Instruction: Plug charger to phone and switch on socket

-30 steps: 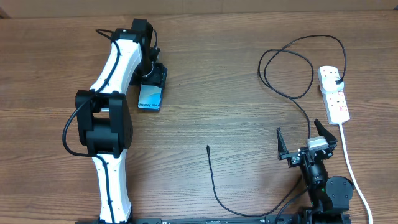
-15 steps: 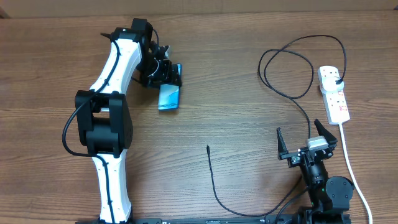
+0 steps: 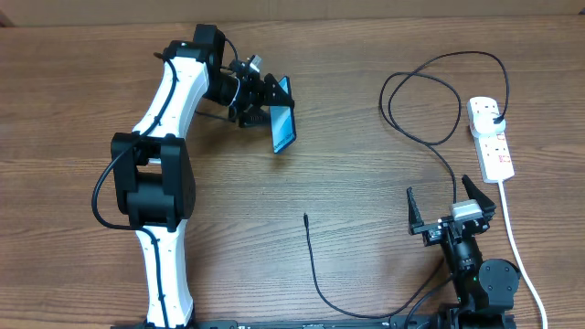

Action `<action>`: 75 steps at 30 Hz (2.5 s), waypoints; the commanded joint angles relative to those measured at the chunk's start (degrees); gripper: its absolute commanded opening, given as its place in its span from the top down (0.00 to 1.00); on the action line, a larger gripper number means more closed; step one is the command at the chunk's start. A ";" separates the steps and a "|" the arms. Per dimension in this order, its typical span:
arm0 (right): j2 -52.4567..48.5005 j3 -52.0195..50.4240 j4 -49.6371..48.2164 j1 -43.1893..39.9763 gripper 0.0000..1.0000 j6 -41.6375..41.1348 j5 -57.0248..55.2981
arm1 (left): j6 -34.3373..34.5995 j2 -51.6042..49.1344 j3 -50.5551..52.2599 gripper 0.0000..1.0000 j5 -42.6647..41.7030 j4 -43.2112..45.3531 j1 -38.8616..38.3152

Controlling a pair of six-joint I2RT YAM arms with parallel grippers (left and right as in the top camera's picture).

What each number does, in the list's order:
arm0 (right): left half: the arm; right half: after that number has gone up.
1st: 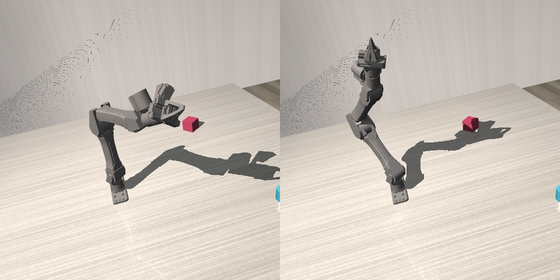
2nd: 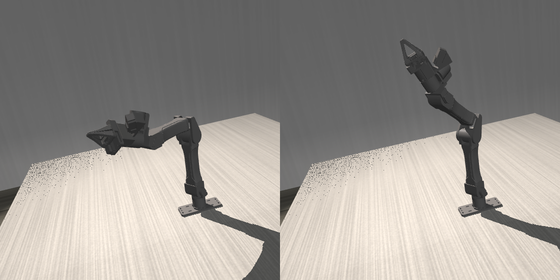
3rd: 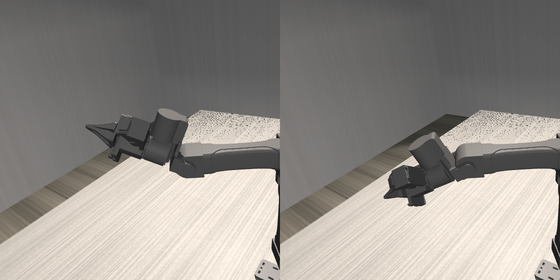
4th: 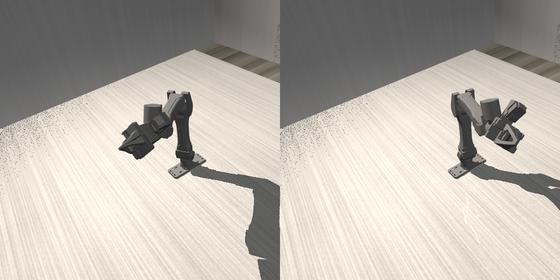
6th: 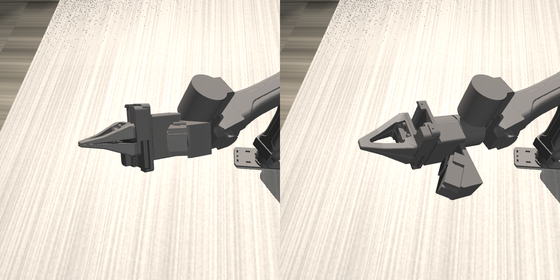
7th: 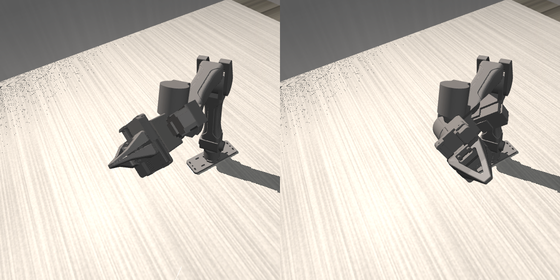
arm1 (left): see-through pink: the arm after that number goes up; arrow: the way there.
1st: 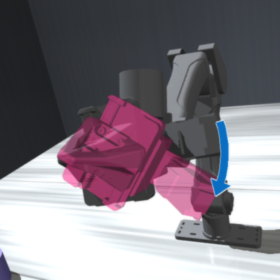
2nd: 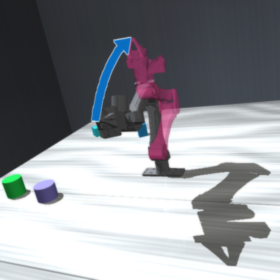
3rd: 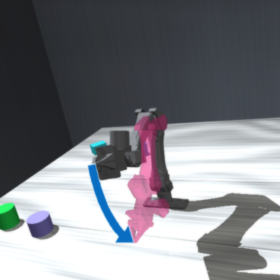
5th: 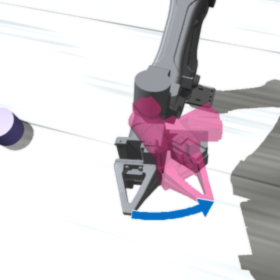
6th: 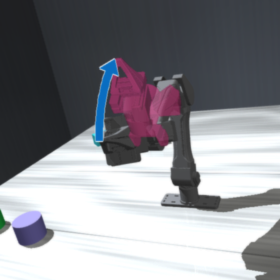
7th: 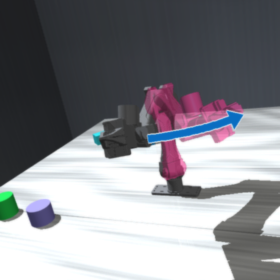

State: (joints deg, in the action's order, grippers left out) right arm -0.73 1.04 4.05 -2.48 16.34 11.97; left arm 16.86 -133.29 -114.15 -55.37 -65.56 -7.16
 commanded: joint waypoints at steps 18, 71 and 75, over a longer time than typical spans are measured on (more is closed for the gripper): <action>0.57 -0.59 -0.31 0.28 0.00 -0.07 -0.57 | 24.35 -0.31 -1.90 0.96 -28.72 -0.46 -0.37; 0.57 -0.59 -0.31 0.28 0.00 -0.07 -0.55 | 31.95 -0.31 -1.90 0.96 -32.74 -0.61 -0.37; 0.57 -0.59 -0.31 0.28 0.00 -0.07 -0.57 | 31.95 -0.31 -1.90 0.96 -32.72 -0.61 -0.37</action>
State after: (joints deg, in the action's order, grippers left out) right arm -0.73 1.04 4.03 -2.48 16.34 11.94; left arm 48.10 -133.29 -114.15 -84.47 -66.04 -7.16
